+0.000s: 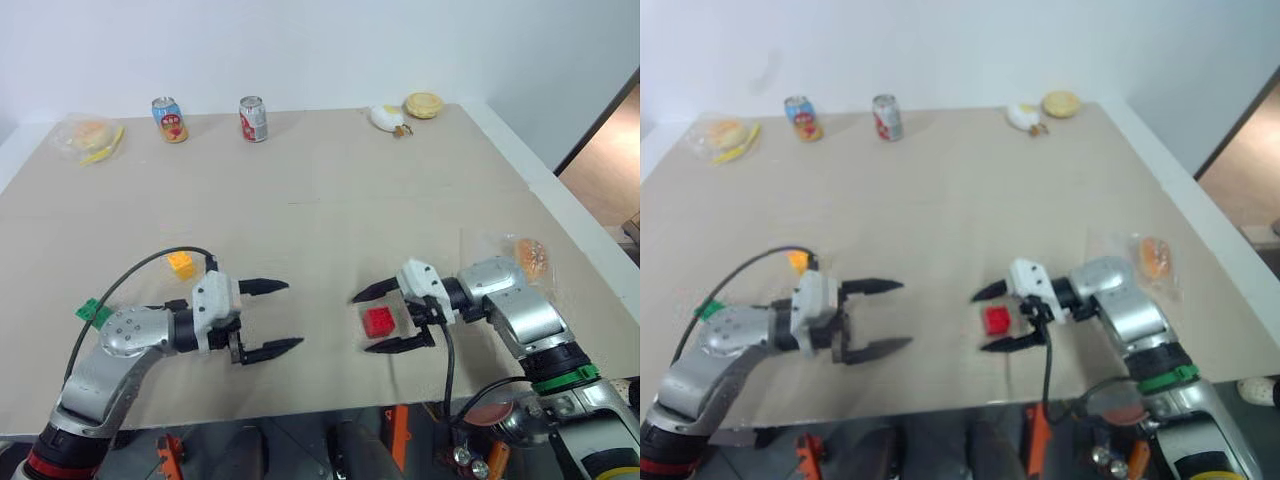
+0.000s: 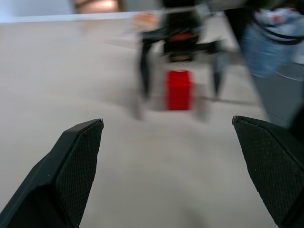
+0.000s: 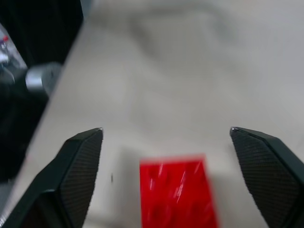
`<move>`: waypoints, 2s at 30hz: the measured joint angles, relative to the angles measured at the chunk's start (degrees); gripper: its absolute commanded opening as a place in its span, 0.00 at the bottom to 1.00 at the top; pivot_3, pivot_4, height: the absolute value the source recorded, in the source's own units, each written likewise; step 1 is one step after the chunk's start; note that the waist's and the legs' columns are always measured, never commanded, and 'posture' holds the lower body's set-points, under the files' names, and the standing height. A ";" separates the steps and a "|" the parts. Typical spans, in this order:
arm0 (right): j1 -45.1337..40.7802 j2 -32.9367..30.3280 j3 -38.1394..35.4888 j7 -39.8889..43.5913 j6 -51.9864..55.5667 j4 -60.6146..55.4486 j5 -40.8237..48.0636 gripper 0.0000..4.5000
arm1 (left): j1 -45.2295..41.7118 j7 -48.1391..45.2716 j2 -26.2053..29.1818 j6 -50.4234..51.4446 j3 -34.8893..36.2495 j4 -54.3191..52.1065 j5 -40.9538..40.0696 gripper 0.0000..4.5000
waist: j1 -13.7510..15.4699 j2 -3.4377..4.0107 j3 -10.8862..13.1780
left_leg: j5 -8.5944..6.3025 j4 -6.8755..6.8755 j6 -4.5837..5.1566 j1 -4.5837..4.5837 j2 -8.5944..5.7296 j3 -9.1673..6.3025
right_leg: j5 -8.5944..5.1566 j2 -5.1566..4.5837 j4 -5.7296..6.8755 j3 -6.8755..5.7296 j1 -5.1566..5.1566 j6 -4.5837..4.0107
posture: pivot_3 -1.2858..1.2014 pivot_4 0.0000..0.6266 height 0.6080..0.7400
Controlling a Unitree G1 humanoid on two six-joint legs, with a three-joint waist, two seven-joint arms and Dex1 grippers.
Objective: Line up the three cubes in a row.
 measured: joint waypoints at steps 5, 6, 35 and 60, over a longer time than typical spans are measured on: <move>-4.84 3.52 -3.91 -6.00 8.37 -7.30 6.53 0.98 | 1.50 12.06 -1.60 4.17 11.77 -1.25 -2.54 1.00 | -0.08 -0.08 0.02 | 0.00 0.00 -0.01 0.01 0.20 -0.02 | 0.01 0.16 0.00 -0.05 -0.01 -0.02 | 0.52 0.24 1.00; -5.15 4.88 -3.94 -7.54 9.00 -7.77 6.72 0.98 | 2.10 15.34 -2.97 4.73 13.95 -1.92 -2.49 1.00 | -0.01 -0.08 0.02 | -0.01 0.00 -0.01 0.00 0.20 -0.04 | -0.01 0.16 0.00 -0.08 -0.01 -0.05 | 0.52 0.24 1.00; -17.93 21.20 1.59 -8.13 -3.71 12.81 -2.23 0.98 | 5.40 79.45 -39.37 17.13 20.11 -9.23 30.92 1.00 | 0.15 -0.40 -0.02 | 0.21 0.09 -0.31 -0.09 0.22 -0.01 | 0.30 0.23 -0.02 -0.11 0.00 -0.09 | 0.52 0.24 1.00; -17.93 20.87 1.59 -6.63 -2.95 11.86 -2.43 1.00 | 1.65 82.57 -39.99 17.45 23.66 1.54 29.65 0.75 | 0.04 -0.42 -0.01 | 0.21 0.09 -0.32 -0.11 0.22 -0.02 | 0.30 0.24 -0.02 -0.13 -0.02 -0.08 | 0.52 0.24 1.00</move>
